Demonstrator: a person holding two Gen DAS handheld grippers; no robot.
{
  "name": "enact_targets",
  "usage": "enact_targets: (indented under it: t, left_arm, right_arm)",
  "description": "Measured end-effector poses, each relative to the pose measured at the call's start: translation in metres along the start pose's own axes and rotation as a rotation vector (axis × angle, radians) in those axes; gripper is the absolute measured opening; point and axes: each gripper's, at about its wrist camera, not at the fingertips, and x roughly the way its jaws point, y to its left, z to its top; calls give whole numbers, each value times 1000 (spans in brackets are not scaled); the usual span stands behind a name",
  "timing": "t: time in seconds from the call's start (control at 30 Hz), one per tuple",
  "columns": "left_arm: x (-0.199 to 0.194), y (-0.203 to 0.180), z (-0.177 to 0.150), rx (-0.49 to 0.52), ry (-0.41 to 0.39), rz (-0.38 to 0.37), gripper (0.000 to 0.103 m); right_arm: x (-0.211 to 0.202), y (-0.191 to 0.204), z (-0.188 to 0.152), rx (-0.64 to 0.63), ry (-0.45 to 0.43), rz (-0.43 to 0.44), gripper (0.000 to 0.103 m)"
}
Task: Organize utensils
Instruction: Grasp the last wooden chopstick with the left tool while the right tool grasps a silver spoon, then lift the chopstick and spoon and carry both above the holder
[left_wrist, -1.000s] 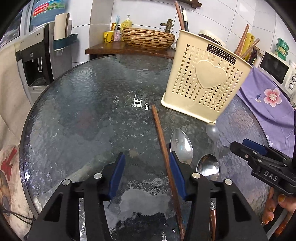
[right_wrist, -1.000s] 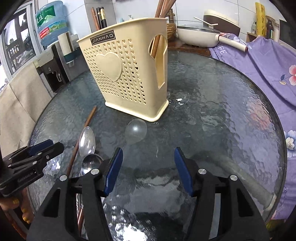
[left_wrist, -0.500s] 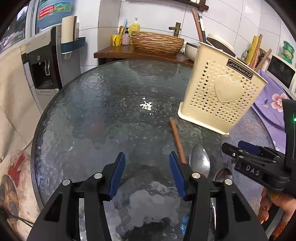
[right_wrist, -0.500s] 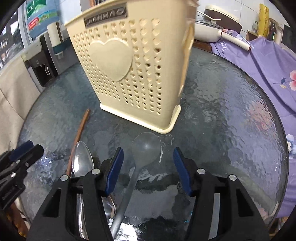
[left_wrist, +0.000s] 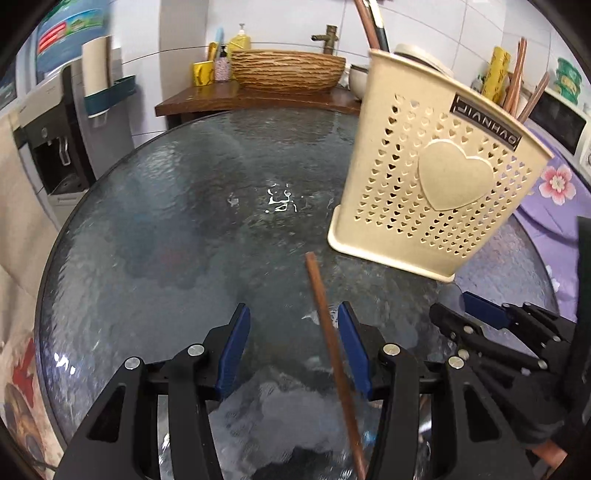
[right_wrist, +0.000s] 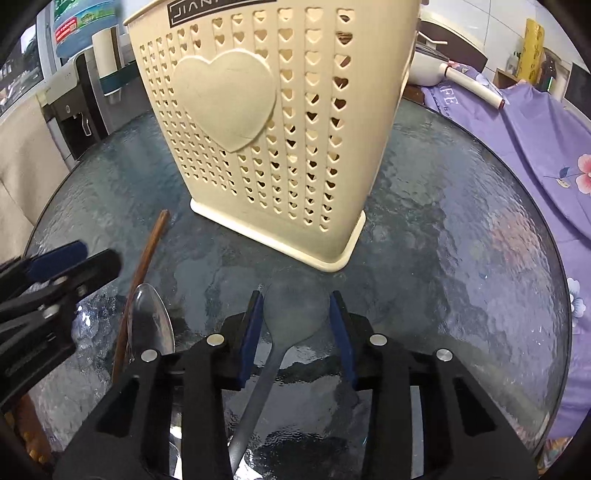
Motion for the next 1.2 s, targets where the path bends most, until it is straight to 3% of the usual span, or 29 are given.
enact_targets:
  t: [0.2,0.37,0.5,0.6,0.83,0.97,1.2]
  left_arm:
    - [17,-13,13,37,49,-4,42]
    - [33,-18,15,47,91,9,26]
    - [34,-21,14,64,85,38,20]
    - [34,-20,14,66,81,51,9]
    - [35,-18,15,39,60,58,7]
    - [30,-14,14,3,51,33,7]
    - [-8,-13,21,-6,-44,-13,7]
  right_arm:
    - [-1,-13,0,5,1,6,37]
    - [-1,-20,0,11,4,3,37]
    - [-1,-24,1,8,7,6,37]
    - [-1,-24,2,5,6,7,37]
    - [-1,-21,1,11,-2,19,37]
    - [-13,-24,1,17,-54,55,37]
    - [-48,-38,4,36,-157,185,37]
